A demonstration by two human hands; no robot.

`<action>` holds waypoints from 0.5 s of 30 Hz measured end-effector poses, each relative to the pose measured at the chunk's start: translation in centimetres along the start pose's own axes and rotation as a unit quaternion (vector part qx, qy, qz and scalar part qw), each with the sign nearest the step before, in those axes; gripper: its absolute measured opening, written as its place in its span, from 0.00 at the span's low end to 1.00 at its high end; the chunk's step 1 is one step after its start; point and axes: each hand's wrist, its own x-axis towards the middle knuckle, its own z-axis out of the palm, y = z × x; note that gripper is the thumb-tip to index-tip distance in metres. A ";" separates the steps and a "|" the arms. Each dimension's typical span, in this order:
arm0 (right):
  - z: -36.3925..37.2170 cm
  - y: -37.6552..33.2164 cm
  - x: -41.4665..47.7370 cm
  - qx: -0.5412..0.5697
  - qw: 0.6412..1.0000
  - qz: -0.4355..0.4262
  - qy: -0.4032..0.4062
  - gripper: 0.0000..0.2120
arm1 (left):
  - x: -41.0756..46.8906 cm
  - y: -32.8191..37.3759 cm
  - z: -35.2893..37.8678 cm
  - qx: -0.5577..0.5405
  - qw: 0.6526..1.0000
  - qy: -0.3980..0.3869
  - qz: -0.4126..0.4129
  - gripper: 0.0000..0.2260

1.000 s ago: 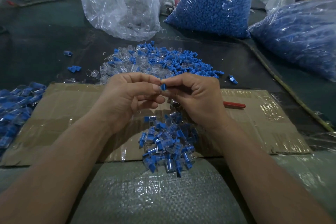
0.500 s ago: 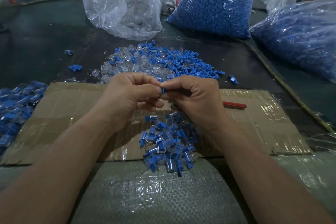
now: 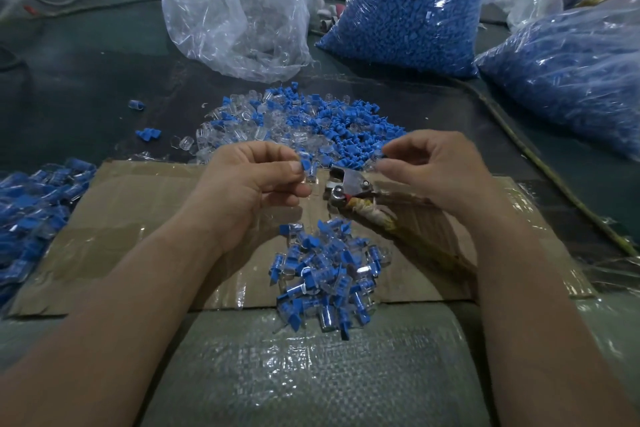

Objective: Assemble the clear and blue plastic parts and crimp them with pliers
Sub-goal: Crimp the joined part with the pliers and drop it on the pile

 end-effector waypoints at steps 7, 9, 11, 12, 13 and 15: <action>-1.9 0.8 -0.5 -0.097 0.962 0.084 -0.240 0.38 | -0.1 0.0 -0.1 -0.002 1.000 0.007 0.006 0.07; -1.5 0.9 -0.4 -0.148 0.954 0.085 -0.248 0.36 | -0.1 0.0 0.0 -0.004 1.000 0.008 0.004 0.07; -1.3 0.8 -0.4 -0.173 0.952 0.089 -0.238 0.33 | -0.1 0.1 0.0 -0.003 1.000 0.006 0.003 0.07; -1.3 0.7 -0.4 -0.176 0.953 0.093 -0.230 0.32 | -0.1 0.1 0.0 0.000 1.000 0.004 0.004 0.07; -1.2 0.7 -0.3 -0.176 0.955 0.094 -0.219 0.30 | 0.0 0.1 0.0 0.003 1.000 0.003 0.005 0.07; -0.9 0.5 -0.2 -0.182 0.962 0.078 -0.188 0.29 | 0.0 0.1 -0.1 0.006 1.000 0.000 0.006 0.07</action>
